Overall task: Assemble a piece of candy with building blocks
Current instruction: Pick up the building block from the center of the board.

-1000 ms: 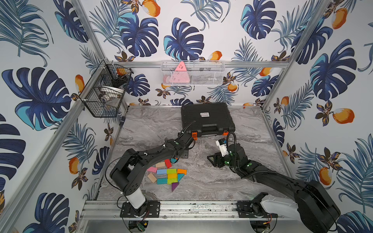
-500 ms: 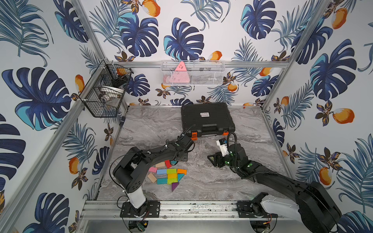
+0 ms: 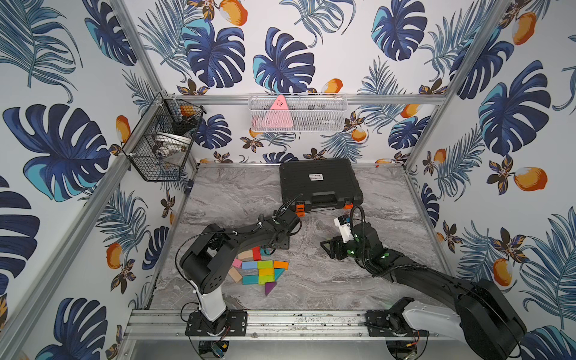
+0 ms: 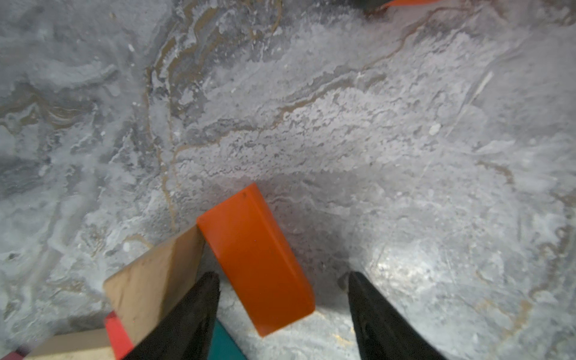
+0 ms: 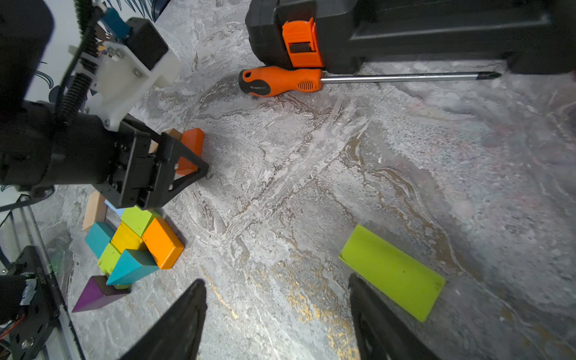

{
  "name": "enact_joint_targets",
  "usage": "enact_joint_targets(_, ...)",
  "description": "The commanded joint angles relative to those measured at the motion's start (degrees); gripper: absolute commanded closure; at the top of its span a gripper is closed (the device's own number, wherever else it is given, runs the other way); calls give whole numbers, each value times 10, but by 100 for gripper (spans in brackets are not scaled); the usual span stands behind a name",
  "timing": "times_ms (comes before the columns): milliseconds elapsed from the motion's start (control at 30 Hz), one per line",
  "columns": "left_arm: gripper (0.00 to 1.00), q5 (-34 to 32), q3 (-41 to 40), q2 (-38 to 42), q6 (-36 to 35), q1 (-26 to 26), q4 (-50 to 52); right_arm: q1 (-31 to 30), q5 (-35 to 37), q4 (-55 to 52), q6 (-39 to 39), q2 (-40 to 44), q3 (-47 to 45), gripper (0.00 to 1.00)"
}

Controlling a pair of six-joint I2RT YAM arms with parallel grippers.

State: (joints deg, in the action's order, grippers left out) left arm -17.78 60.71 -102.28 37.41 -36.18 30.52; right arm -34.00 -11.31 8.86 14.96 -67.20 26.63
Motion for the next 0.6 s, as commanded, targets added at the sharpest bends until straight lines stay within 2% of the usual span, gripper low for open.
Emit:
enact_joint_targets(0, 32, -14, 11, -13, 9, 0, 2, 0, 2, 12, 3, 4, -2, 26)
enact_joint_targets(200, 39, -10, 9, -30, 10, 1, -11, 0, 1, 9, 3, 4, -1, 26)
enact_joint_targets(367, 54, 4, -1, -24, -4, 1, -22, 0, 1, 9, 5, 7, -3, 26)
enact_joint_targets(567, 69, 22, -30, 19, -41, 0, -40, -1, 1, 25, 1, 22, -14, 25)
